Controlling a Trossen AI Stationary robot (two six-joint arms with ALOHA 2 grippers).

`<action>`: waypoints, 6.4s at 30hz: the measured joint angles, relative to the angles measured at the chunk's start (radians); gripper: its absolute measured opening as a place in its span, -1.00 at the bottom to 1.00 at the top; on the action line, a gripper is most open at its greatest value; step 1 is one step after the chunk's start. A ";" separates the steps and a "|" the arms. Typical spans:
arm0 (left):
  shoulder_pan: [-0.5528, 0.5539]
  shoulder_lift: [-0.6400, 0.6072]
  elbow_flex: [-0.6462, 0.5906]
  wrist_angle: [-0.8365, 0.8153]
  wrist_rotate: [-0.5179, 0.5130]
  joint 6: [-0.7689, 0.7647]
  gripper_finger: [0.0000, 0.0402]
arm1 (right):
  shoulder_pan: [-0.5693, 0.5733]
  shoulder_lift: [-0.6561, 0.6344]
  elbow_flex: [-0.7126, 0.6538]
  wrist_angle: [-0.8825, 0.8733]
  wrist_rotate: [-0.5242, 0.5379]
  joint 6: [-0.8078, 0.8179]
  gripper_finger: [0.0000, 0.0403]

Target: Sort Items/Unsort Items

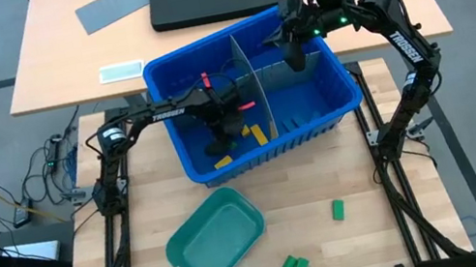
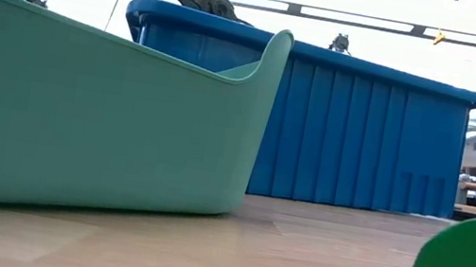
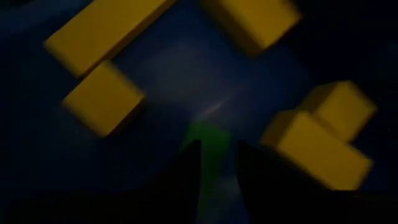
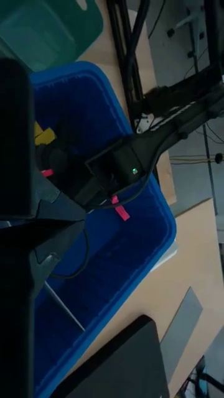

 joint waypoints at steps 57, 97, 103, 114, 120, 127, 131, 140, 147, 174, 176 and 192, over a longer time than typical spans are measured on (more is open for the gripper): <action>-0.006 -0.002 -0.151 0.177 -0.146 0.018 0.01 | 0.015 -0.022 0.000 -0.016 -0.088 -0.029 -1.00; -0.040 -0.008 0.734 -0.388 -0.239 -0.327 -0.74 | 0.013 -0.064 0.000 0.095 -0.050 -0.146 -1.00; 0.085 -0.092 0.678 -0.315 -0.326 -0.561 -0.74 | 0.012 -0.078 0.000 0.120 -0.050 -0.150 -1.00; 0.265 -0.075 0.599 -0.167 -0.356 -0.785 -0.58 | 0.016 -0.079 0.000 0.112 -0.050 -0.062 -1.00; 0.282 -0.077 0.602 -0.200 -0.350 -0.831 0.02 | 0.016 -0.079 0.000 0.096 -0.050 -0.029 -1.00; 0.280 -0.077 0.731 -0.369 -0.370 -0.891 0.12 | 0.017 -0.079 0.000 0.097 -0.050 -0.027 -1.00; 0.283 -0.160 0.701 -0.484 -0.359 -1.027 -0.19 | 0.017 -0.079 0.000 0.095 -0.050 -0.037 -1.00; 0.288 -0.315 0.684 -0.653 -0.462 -1.205 -0.96 | 0.017 -0.079 0.000 0.089 -0.053 -0.070 -1.00; 0.288 -0.414 0.513 -0.650 -0.490 -1.386 -0.99 | 0.017 -0.079 0.000 0.045 -0.054 -0.072 -1.00; 0.341 -0.650 -0.350 -0.047 -0.543 -1.556 -1.00 | 0.085 -0.079 0.000 -0.081 -0.018 0.029 -1.00; 0.370 -0.650 -0.342 0.001 -0.544 -1.511 -1.00 | 0.096 -0.079 0.000 -0.076 0.001 0.038 -1.00; 0.547 -0.644 -0.326 0.410 -0.386 -1.369 -1.00 | 0.121 -0.079 0.000 -0.035 0.027 0.069 -1.00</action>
